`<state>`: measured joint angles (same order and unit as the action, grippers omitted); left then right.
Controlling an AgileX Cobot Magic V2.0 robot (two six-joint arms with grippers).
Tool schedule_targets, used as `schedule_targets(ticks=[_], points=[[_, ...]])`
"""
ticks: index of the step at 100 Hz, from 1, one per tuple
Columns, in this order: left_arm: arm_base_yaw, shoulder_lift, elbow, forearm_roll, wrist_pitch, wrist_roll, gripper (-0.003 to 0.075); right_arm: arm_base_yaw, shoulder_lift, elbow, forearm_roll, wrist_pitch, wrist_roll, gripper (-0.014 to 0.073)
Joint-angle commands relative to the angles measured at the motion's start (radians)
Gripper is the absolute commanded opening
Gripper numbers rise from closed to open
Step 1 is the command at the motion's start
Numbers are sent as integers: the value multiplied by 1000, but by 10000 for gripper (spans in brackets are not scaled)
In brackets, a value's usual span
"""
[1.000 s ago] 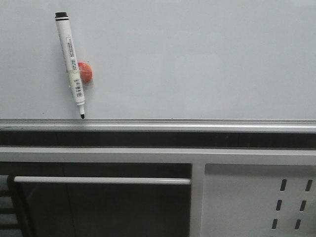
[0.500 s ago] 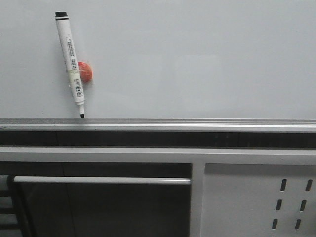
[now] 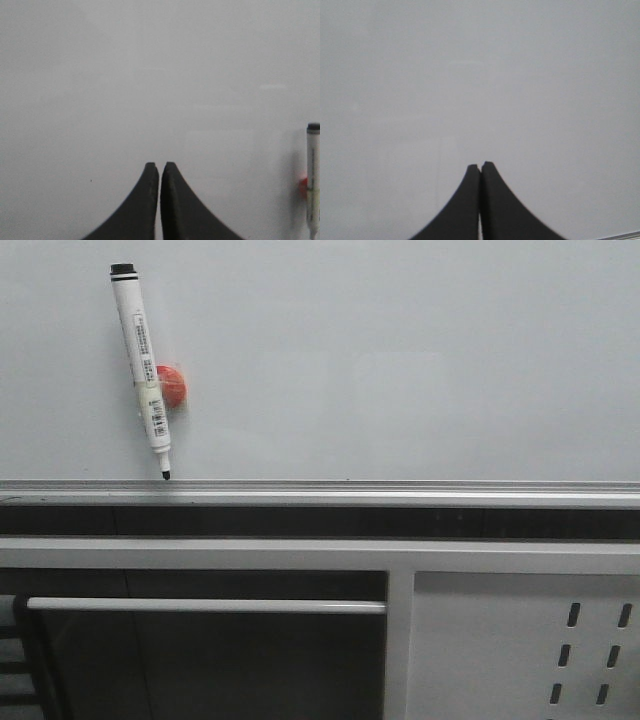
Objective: Write number 1 on whiteboard
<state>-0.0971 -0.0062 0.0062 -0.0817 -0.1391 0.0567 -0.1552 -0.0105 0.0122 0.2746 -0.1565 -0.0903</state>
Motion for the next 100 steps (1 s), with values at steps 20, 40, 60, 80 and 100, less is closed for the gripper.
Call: schedule_targets(ticks=[20, 40, 60, 80, 100], points=[[-4, -23, 21, -339, -145, 1, -18, -7, -10, 27, 181, -110, 90, -79], [7, 11, 15, -421, -183, 15, -18, -7, -10, 11, 220, 22, 159, -79], [5, 39, -177, -274, -66, 14, -18, 8, -10, -63, 216, 126, 159, -78], [5, 215, -451, -188, 139, 17, -18, 36, -10, -193, 101, 305, 130, -79], [-37, 418, -583, -93, 150, 19, 34, 40, -2, -327, 77, 505, -148, -79]])
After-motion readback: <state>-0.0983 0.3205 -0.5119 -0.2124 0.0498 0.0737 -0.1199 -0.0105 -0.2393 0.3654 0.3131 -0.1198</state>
